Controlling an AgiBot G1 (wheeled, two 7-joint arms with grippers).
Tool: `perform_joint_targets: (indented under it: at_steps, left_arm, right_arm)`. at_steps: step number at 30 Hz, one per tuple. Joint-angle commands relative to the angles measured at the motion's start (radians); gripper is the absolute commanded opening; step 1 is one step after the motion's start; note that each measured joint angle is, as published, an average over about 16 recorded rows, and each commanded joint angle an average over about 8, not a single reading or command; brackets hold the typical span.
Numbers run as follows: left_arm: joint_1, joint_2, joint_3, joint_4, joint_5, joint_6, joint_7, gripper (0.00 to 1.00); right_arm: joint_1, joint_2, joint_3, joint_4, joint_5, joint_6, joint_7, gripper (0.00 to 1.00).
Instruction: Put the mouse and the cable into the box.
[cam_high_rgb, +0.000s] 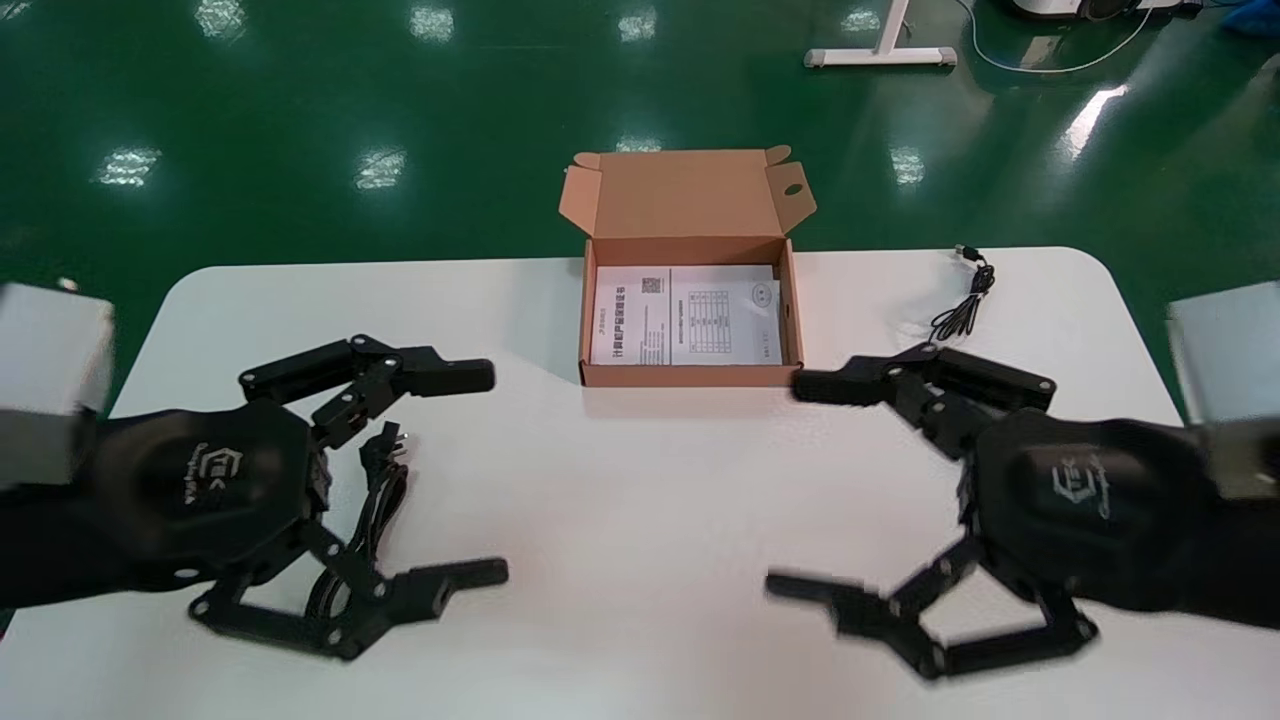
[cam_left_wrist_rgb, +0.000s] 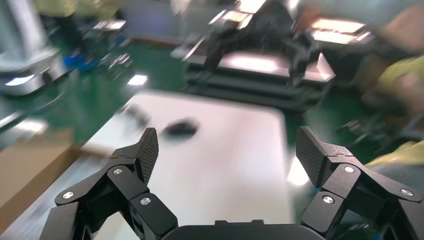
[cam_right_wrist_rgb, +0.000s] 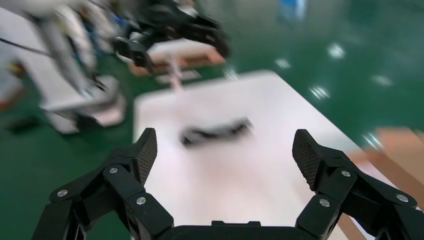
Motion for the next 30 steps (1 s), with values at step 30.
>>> perform_joint_targets:
  at_steps: [30]
  left_arm:
    - [0.699, -0.014, -0.195, -0.097, 0.09, -0.658, 0.325, 1.0]
  right_arm:
    - [-0.042, -0.021, -0.063, -0.316, -0.387, 0.363, -0.114, 1.0]
